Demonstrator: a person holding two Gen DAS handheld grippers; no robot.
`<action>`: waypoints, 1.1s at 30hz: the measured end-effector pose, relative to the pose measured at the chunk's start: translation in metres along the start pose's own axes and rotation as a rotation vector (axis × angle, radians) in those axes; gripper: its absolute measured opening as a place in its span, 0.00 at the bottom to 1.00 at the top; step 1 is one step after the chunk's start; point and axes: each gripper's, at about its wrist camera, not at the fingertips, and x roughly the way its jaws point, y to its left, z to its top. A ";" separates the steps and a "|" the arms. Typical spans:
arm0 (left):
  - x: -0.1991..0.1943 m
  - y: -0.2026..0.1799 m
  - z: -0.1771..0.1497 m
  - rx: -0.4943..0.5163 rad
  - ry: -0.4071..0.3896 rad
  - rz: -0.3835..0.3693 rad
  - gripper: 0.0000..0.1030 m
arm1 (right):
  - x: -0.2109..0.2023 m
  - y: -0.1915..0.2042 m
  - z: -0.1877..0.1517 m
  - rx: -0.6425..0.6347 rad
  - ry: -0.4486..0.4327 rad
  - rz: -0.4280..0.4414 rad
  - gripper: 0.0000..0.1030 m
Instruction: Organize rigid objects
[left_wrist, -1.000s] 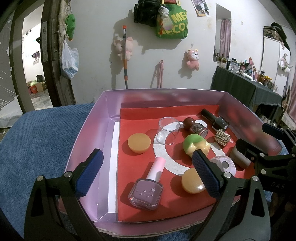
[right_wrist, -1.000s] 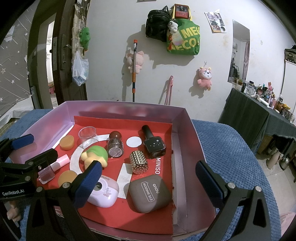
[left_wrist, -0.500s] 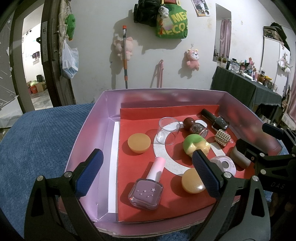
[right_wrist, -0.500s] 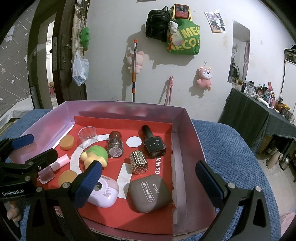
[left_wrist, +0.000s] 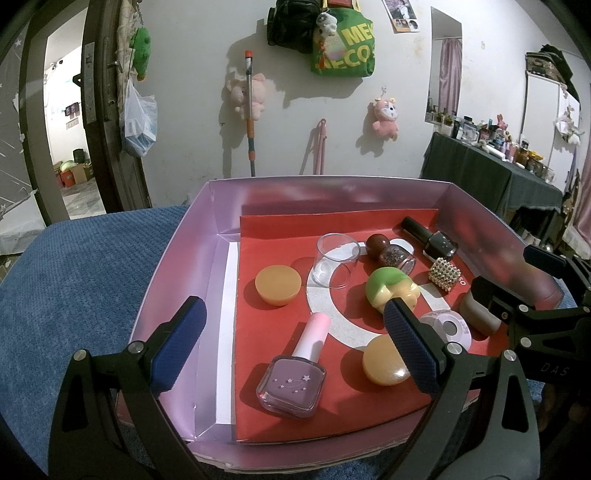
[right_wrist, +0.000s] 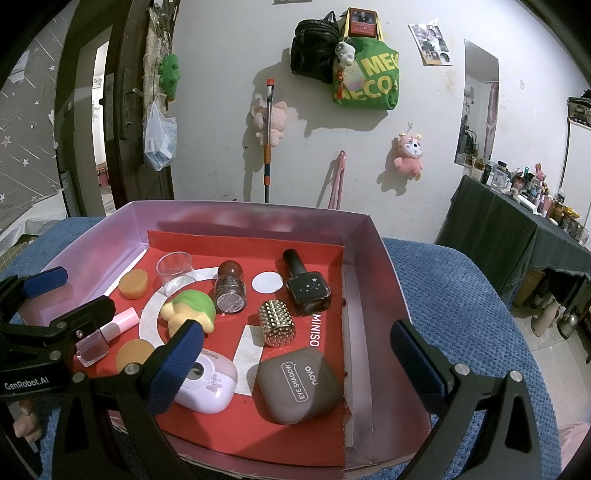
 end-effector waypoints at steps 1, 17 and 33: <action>0.000 0.000 0.000 0.000 0.000 0.000 0.95 | 0.000 0.000 0.000 0.000 0.000 0.000 1.00; -0.006 0.003 -0.003 -0.003 -0.017 0.003 0.95 | -0.002 -0.002 -0.001 0.011 -0.010 0.011 1.00; -0.075 0.008 -0.048 -0.057 0.098 -0.016 0.95 | -0.077 -0.014 -0.038 0.062 0.021 0.049 1.00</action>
